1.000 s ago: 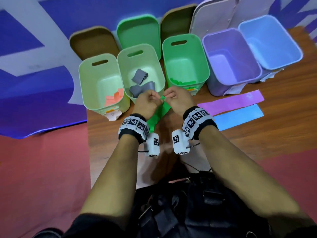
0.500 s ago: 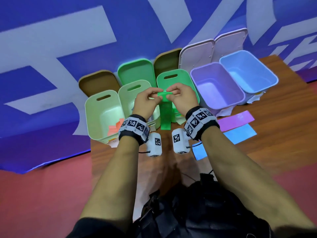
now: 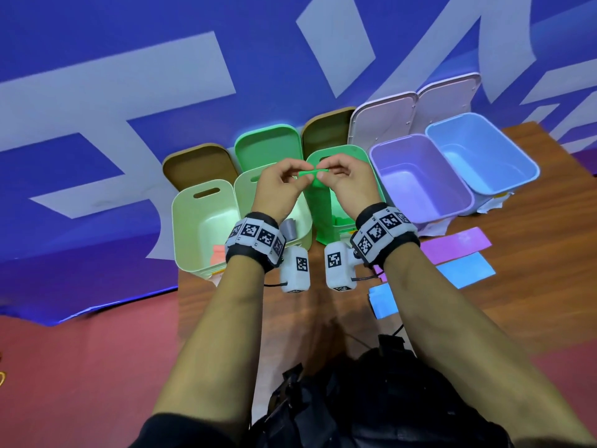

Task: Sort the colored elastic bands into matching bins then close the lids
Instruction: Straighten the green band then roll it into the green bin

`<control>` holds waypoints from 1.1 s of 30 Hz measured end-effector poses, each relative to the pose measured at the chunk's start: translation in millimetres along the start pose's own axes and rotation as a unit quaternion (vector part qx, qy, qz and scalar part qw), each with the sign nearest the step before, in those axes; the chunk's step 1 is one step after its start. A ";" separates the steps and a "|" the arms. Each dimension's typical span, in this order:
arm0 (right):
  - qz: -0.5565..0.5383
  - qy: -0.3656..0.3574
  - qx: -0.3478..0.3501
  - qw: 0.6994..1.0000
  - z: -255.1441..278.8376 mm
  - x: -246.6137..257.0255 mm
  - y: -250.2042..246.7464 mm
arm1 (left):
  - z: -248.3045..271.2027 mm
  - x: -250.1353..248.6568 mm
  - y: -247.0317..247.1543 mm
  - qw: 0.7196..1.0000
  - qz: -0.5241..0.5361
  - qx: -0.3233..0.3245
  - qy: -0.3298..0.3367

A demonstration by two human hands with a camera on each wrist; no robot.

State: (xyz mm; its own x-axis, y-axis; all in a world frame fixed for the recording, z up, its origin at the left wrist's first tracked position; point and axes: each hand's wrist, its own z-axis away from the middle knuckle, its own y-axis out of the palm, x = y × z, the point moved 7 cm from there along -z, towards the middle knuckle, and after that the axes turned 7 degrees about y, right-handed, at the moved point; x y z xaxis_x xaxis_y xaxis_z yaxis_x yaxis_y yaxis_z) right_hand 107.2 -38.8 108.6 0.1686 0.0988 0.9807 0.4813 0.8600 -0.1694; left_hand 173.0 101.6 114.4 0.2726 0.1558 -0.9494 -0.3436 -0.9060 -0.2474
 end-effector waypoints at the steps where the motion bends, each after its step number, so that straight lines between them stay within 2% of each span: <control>1: -0.006 0.001 0.002 1.000 0.1 -0.3 -1.8 | 0.4 0.4 0.9 1.000 -0.002 -0.001 0.000; 7: -0.016 -0.012 0.005 1.000 0.9 -2.0 -13.9 | 0.2 -1.1 10.7 1.000 -0.004 -0.007 0.004; 17: -0.033 -0.038 -0.003 0.999 2.4 -2.5 -31.9 | 2.0 -5.1 28.6 0.998 0.055 -0.016 0.036; 24: -0.047 -0.014 -0.002 0.999 0.2 -4.8 -23.1 | 3.2 0.8 19.6 0.999 0.037 -0.025 -0.002; 33: -0.024 0.000 0.008 1.000 -5.3 -6.1 -13.1 | 0.4 0.1 10.8 1.000 0.013 -0.017 0.007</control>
State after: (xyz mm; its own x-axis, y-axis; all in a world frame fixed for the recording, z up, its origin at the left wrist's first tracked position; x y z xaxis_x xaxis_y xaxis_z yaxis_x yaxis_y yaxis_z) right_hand 104.4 -53.3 104.2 0.1462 0.0570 0.9876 0.4755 0.8714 -0.1207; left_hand 169.1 92.0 111.6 0.2765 0.1269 -0.9526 -0.3200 -0.9225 -0.2157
